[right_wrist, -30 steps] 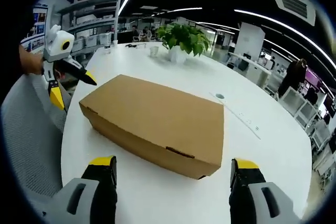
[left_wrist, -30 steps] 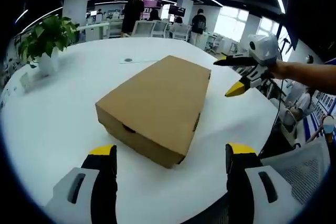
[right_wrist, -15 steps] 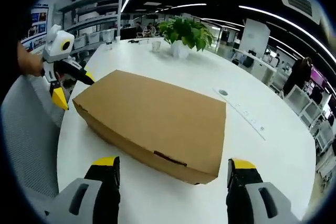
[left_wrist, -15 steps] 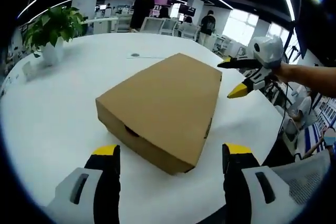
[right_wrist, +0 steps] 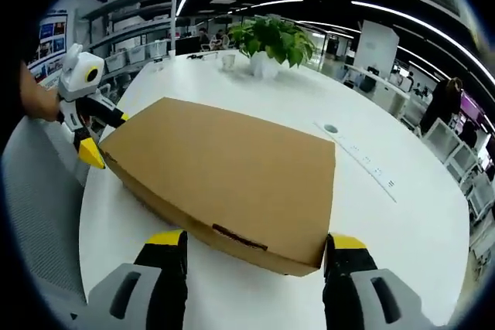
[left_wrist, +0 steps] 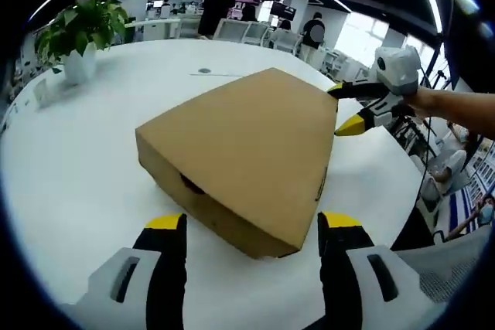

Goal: Operate the shoe box by opening the lid, removing the specified soft item, and placing it in the target area until the item is outside and the box remains undamaged.

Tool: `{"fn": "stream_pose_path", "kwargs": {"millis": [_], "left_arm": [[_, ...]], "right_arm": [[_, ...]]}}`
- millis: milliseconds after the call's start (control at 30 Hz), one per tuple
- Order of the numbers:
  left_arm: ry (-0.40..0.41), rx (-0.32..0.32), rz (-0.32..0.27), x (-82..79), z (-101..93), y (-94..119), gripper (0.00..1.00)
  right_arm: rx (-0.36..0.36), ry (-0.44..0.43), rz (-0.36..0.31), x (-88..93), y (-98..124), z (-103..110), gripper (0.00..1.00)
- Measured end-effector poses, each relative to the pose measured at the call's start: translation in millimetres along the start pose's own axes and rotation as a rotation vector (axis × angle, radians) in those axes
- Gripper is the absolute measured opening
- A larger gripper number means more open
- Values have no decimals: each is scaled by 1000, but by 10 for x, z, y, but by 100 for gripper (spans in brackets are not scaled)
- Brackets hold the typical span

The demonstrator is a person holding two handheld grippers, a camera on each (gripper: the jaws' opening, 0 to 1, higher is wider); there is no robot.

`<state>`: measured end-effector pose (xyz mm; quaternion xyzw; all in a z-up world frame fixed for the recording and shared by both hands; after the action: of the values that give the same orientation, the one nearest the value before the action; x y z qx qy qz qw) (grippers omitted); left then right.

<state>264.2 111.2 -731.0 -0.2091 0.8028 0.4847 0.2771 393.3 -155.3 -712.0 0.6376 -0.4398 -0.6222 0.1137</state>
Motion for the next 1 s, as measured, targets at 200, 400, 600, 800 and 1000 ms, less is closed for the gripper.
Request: {"fn": "stream_pose_path", "kwargs": {"millis": [200, 400, 600, 800, 1000], "left_arm": [[7, -4, 3, -16, 26, -32, 67], [-7, 19, 16, -11, -24, -33, 58], [-30, 12, 28, -35, 25, -26, 57], [-48, 7, 45, -56, 96, -7, 58], [-66, 12, 80, -82, 187, 34, 58]], "right_arm": [[14, 2, 9, 3, -11, -19, 65], [19, -8, 11, 8, -10, -15, 65], [13, -49, -3, -15, 2, 29, 64], [12, -79, -15, -38, 15, 86, 61], [10, -108, -30, -56, 28, 156, 58]]}}
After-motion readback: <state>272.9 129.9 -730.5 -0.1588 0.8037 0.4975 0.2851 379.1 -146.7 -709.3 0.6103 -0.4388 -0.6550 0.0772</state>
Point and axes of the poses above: the point that each gripper's makers call its tool centre point, and the gripper's own axes: y roughly backward along the fingers, z roughly to its left, x roughly out of its underside, the point moved 8 cm from there along y, roughly backward along the fingers, and after that the axes turned 9 degrees about y, right-handed, at the moved point
